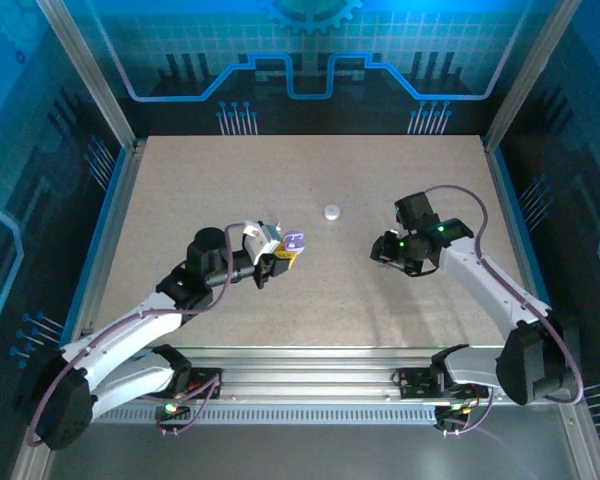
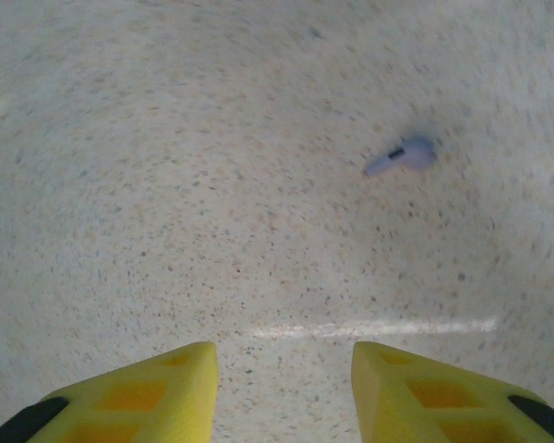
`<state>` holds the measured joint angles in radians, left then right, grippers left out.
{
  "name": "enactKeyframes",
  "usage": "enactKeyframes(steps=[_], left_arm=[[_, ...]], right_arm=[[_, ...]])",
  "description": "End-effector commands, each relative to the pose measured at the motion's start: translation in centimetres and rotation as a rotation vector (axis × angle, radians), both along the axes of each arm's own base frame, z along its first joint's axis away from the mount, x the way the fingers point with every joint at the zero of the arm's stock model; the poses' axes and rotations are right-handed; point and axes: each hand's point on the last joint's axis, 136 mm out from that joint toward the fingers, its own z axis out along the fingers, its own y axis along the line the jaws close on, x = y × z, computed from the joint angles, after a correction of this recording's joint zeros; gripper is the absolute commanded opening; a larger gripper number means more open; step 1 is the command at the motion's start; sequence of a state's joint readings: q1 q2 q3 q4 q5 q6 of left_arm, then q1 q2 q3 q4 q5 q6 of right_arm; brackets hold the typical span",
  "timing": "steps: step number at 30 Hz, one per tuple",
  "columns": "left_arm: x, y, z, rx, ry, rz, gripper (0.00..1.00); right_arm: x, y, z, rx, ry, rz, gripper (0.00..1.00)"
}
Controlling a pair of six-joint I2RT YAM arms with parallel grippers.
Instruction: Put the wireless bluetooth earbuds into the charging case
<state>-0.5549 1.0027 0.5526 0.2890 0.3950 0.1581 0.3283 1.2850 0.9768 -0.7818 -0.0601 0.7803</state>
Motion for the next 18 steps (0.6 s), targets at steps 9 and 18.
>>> enactKeyframes(steps=[9, 18], left_arm=[[0.4, 0.5, -0.2, 0.019, -0.003, 0.046, 0.16], [0.3, 0.7, 0.3, 0.016, -0.017, 0.055, 0.16]], right_arm=[[-1.1, -2.5, -3.8, -0.023, 0.266, -0.389, 0.46], [1.0, -2.0, -6.0, -0.026, 0.299, -0.408, 0.46]])
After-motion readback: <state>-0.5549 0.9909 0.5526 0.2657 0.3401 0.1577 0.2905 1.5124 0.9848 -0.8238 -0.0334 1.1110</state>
